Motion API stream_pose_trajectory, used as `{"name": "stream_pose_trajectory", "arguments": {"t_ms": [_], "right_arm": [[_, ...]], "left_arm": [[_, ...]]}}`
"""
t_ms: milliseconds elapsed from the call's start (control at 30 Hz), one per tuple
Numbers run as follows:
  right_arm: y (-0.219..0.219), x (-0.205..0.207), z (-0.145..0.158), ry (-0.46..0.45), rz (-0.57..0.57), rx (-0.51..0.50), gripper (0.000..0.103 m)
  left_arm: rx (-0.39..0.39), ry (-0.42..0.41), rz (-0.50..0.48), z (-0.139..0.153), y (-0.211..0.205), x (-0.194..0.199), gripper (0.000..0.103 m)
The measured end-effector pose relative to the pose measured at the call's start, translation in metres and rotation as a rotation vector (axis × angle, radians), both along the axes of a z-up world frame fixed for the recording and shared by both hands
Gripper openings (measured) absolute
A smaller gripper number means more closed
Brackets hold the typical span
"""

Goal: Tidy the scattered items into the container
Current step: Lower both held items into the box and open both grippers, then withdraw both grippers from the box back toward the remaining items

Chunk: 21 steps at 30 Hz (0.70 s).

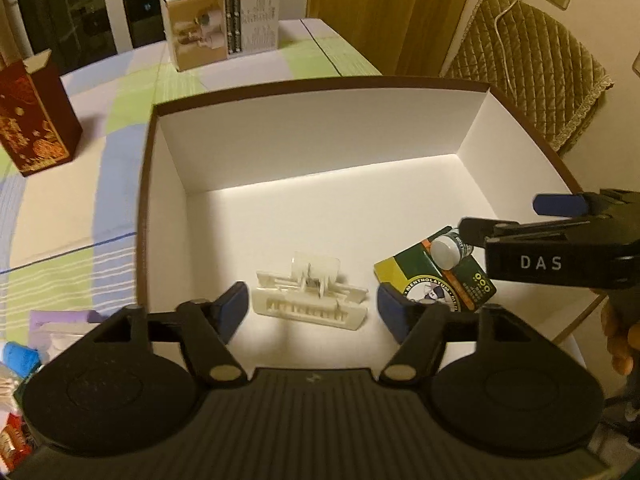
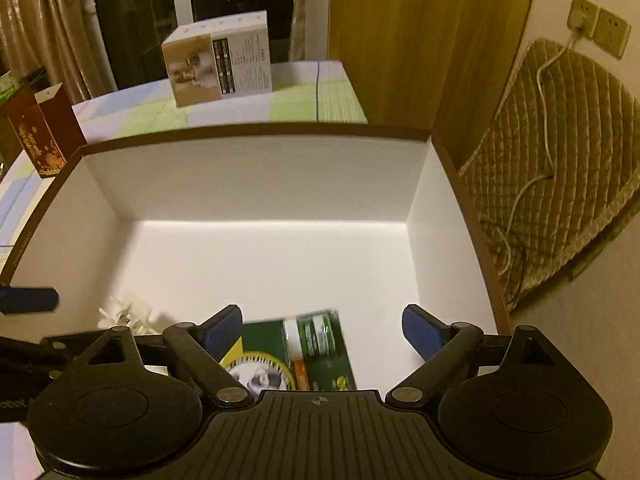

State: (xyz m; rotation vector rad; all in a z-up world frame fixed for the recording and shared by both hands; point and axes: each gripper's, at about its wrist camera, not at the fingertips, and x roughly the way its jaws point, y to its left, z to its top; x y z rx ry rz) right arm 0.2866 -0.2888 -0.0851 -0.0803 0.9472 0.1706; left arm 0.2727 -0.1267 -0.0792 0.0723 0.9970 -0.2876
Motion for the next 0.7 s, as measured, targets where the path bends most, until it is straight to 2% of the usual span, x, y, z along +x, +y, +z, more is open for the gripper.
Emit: {"name": "stream_pose_trajectory", "arguments": {"t_ms": [200,367,700], "right_arm": [[-0.003,-0.012,0.006,0.018,0.000,0.023,0.092],[0.000,-0.025,0.010,0.010,0.017,0.027,0.092],[0.002,-0.054,0.024,-0.082,0.009,0.083,0.092]], "left_arm": [[-0.037,-0.010,0.038,0.013,0.012,-0.012,0.077],[-0.026,-0.028,0.077,0.025,0.019,-0.025,0.083],[-0.045,-0.058,0.175,0.042,0.039,-0.059,0.089]]}}
